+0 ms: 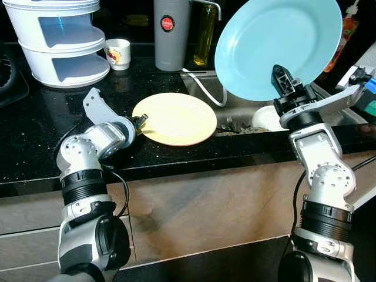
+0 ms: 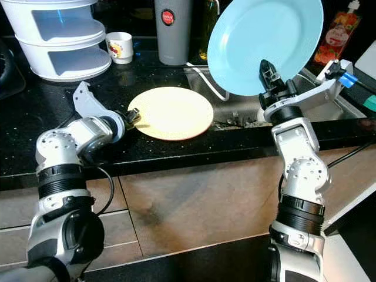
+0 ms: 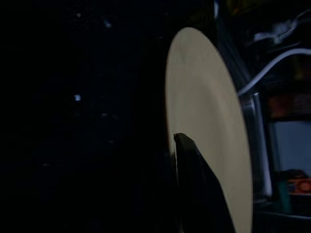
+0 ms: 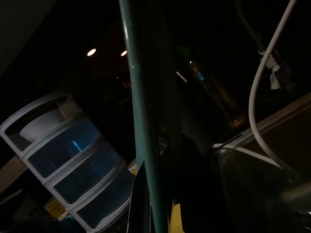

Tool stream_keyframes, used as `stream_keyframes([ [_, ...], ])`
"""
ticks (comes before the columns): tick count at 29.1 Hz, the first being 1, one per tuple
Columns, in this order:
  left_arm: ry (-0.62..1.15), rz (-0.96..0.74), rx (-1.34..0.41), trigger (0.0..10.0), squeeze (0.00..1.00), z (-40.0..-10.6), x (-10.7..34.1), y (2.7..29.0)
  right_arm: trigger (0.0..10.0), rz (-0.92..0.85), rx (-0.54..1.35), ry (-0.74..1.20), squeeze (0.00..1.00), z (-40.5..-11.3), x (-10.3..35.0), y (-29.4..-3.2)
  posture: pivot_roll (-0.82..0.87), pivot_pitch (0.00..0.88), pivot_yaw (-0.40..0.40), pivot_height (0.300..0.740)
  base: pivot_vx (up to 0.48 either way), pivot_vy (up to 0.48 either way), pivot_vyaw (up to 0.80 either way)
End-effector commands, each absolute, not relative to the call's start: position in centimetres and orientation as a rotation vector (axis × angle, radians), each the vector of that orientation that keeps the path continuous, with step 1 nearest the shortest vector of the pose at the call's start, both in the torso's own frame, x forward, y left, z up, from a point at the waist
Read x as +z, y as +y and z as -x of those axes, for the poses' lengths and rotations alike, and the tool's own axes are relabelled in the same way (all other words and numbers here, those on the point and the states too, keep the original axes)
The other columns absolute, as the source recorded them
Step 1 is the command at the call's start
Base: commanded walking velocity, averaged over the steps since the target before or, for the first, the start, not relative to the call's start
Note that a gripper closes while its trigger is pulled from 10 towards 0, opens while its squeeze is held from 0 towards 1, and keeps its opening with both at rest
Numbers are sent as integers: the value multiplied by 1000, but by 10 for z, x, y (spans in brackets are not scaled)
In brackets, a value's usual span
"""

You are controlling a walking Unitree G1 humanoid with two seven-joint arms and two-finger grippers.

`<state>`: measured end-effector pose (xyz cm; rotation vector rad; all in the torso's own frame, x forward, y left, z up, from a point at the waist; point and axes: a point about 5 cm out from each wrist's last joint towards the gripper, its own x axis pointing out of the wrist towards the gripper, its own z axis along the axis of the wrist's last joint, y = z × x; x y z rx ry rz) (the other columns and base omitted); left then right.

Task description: Kitchen organization

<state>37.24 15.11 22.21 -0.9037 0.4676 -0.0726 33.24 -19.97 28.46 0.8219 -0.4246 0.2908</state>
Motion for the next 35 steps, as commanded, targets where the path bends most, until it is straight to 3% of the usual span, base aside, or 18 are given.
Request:
stream_keyframes([
  [1,535,921,-18,0,0,-371,207,156,10000,-827,284,-457,0,-330,288,-203,127,47,-45,740,0,0,0],
  [6,488,953,-15,0,0,-372,212,163,10000,-827,289,-458,0,-331,289,-202,127,47,-45,740,0,0,0],
  [7,385,939,25,0,0,-373,222,175,10000,-827,292,-458,0,-331,288,-202,127,47,-45,740,0,0,0],
  [8,337,935,50,3333,0,-374,229,182,10000,-828,292,-457,0,-331,288,-201,132,49,-47,740,0,0,0],
  [9,263,876,117,10000,0,-373,235,193,10000,-829,293,-456,0,-331,288,-201,132,49,-47,740,0,0,0],
  [15,153,831,194,10000,0,-370,249,212,10000,-829,294,-453,0,-331,287,-201,134,50,-44,740,0,0,0],
  [19,-28,804,402,10000,0,-350,266,258,10000,-835,309,-423,0,-332,281,-195,145,54,-47,740,0,0,0],
  [24,6,767,486,10000,0,-345,256,267,10000,-835,319,-409,0,-333,278,-192,147,55,-48,740,0,0,0],
  [25,6,730,571,10000,463,-341,249,275,10000,-834,326,-399,0,-333,276,-189,149,53,-51,740,0,0,0],
  [27,2,703,630,10000,463,-338,244,281,10000,-834,330,-393,0,-334,275,-188,149,53,-51,740,0,0,0],
  [28,-3,695,659,10000,1000,-336,241,284,10000,-833,335,-389,0,-334,275,-186,151,50,-55,740,0,0,0],
  [30,31,780,520,10000,1000,-341,238,269,10000,-837,346,-384,0,-335,275,-184,153,49,-58,740,0,0,0],
  [33,41,813,458,10000,1000,-343,238,262,10000,-838,349,-383,0,-335,274,-184,156,46,-58,740,0,0,0],
  [34,23,881,343,10000,0,-344,244,249,10000,-838,355,-383,0,-336,275,-183,156,46,-58,740,0,0,0],
  [35,23,881,343,10000,0,-344,244,249,10000,-838,355,-383,0,-336,275,-183,156,46,-58,740,0,0,0],
])
